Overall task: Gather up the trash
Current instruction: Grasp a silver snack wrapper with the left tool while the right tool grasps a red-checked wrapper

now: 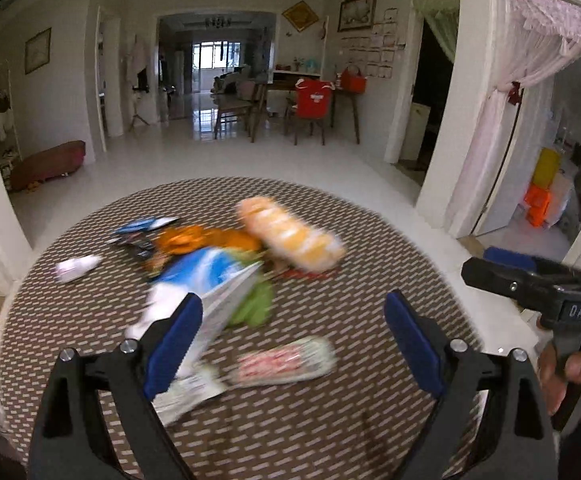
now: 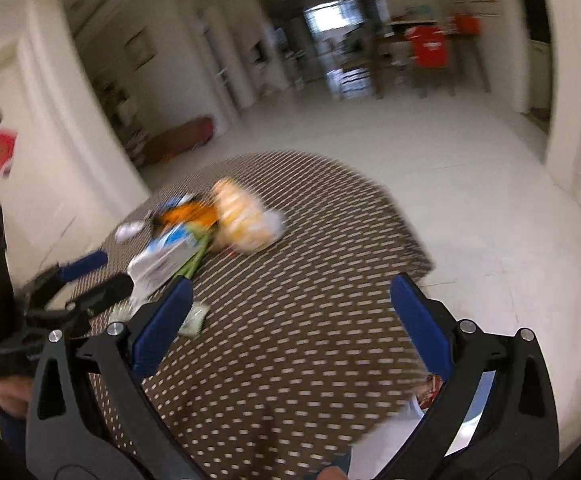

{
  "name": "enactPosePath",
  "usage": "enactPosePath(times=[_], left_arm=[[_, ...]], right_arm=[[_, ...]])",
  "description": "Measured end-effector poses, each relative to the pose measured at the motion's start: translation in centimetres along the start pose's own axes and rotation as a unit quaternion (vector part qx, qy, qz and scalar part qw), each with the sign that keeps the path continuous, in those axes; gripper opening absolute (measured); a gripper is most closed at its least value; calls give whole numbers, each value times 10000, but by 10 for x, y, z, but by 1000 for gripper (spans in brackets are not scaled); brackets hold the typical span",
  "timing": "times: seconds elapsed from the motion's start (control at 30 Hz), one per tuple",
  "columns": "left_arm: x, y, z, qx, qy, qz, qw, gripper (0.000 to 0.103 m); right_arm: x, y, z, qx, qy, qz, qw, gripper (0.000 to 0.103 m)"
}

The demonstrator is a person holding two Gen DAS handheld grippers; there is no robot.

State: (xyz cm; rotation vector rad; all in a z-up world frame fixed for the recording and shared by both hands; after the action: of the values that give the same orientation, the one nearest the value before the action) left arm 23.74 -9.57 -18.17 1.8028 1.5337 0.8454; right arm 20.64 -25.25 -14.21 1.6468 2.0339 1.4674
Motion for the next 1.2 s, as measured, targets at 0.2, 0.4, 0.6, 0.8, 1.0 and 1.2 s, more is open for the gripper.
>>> enactPosePath(times=[0.2, 0.4, 0.6, 0.8, 1.0, 1.2], left_arm=[[54, -34, 6, 173, 351, 527, 9978, 90], [60, -61, 27, 582, 217, 999, 9931, 90], [54, -72, 40, 846, -94, 1156, 9896, 78], [51, -71, 48, 1051, -313, 1152, 9873, 30], [52, -74, 42, 1093, -255, 1007, 9886, 21], [45, -78, 30, 1090, -297, 824, 9902, 21]], right_arm=[[33, -23, 56, 705, 327, -554, 9954, 97], [56, -38, 104, 1283, 456, -1086, 9847, 97], [78, -46, 140, 1762, 456, -1738, 9678, 97], [90, -48, 162, 1986, 438, -2124, 9558, 67], [87, -49, 150, 1830, 493, -1909, 9631, 17], [75, -50, 122, 1562, 558, -1582, 9734, 12]])
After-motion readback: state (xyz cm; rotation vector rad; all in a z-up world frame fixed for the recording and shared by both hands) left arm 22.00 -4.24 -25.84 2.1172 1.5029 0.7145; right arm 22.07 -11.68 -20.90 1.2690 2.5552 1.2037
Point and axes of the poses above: each gripper's, at about its wrist camera, not at the fingertips, and z roughly the way its jaws point, x to its left, y to its top, the point moved 9 cm from there along z, roughly the way its jaws point, and after that the axes turned 13 degrees about y, right-handed, at the moved point
